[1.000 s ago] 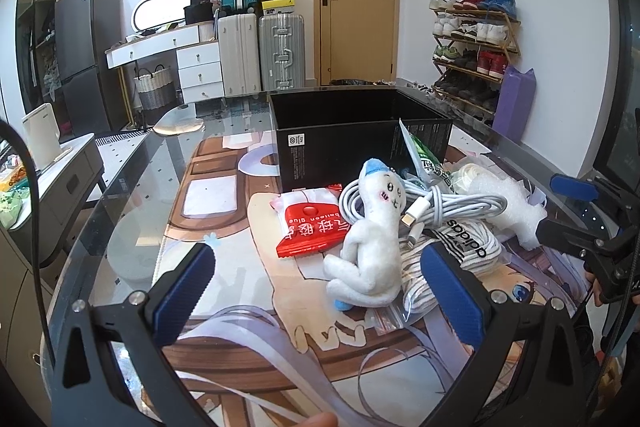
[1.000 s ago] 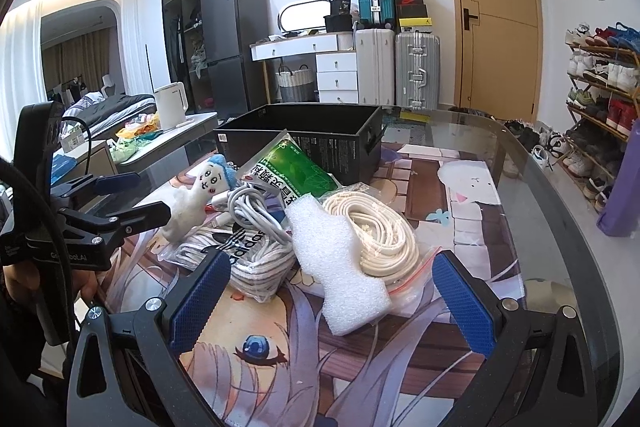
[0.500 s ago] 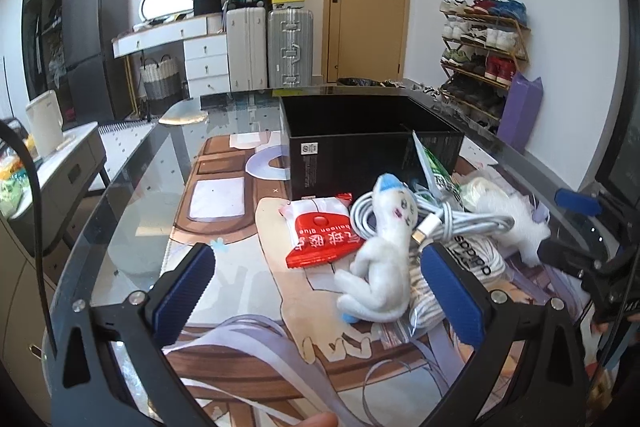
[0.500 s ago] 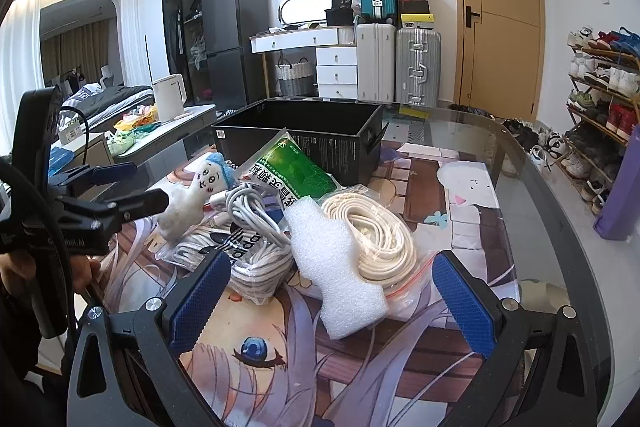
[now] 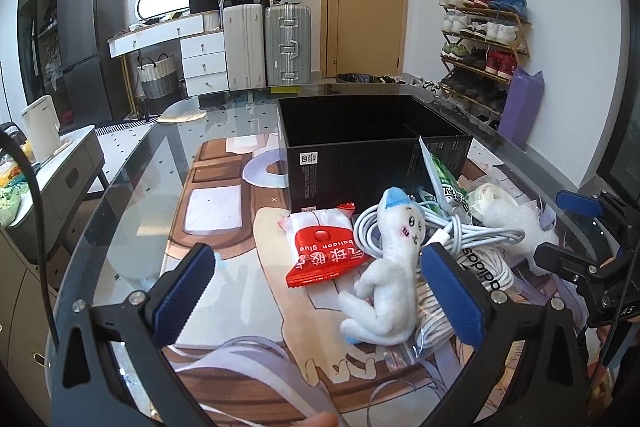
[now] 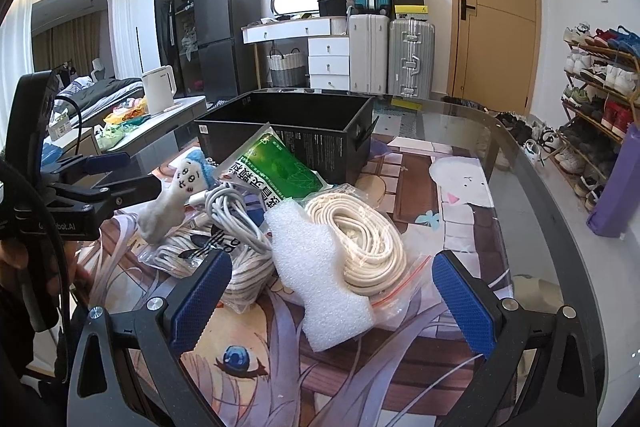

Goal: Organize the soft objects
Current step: 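Grasp the white plush toy with the left gripper while the right gripper grasps the white foam sleeve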

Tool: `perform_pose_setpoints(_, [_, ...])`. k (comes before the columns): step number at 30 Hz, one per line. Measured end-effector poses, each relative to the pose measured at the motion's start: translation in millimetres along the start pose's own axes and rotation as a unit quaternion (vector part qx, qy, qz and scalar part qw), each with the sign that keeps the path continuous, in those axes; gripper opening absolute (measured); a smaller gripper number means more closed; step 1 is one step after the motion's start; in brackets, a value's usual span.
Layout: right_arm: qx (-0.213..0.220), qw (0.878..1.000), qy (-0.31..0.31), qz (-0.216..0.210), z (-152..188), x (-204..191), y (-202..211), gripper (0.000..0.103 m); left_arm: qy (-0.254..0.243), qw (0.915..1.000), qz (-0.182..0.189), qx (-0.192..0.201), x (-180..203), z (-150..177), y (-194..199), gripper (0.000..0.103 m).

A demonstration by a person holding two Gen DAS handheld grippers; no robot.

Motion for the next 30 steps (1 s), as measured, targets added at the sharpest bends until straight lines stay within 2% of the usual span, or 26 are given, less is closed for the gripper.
perform_pose_setpoints(4, [-0.01,1.0,-0.006,-0.004,3,2,-6,0.102,0.002,0.9999,0.008,-0.007,1,1,-3,0.103])
perform_pose_setpoints(14, [-0.022,1.0,0.01,0.001,12,0,-13,0.086,-0.024,0.9992,0.023,-0.021,10,4,-9,0.102])
perform_pose_setpoints(23, [-0.023,0.999,0.024,-0.004,14,-6,-14,0.072,-0.06,0.9975,0.033,-0.02,25,8,-6,0.088])
perform_pose_setpoints(25, [-0.023,0.999,0.026,-0.005,13,-7,-14,0.067,-0.062,0.9971,0.039,-0.022,26,10,-5,0.082])
perform_pose_setpoints(30, [-0.026,0.999,0.03,-0.011,14,-9,-14,0.056,-0.057,0.996,0.058,-0.037,26,17,-7,0.051])
Point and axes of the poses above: each gripper's, at about its wrist camera, not at the fingertips, and y roughly against the way its jaws point, x to its right, z to its underside, the point moved 9 cm from there along -y, roughly the way its jaws point, and after that the axes turned 1 degree about -z, right-handed, at the moved point
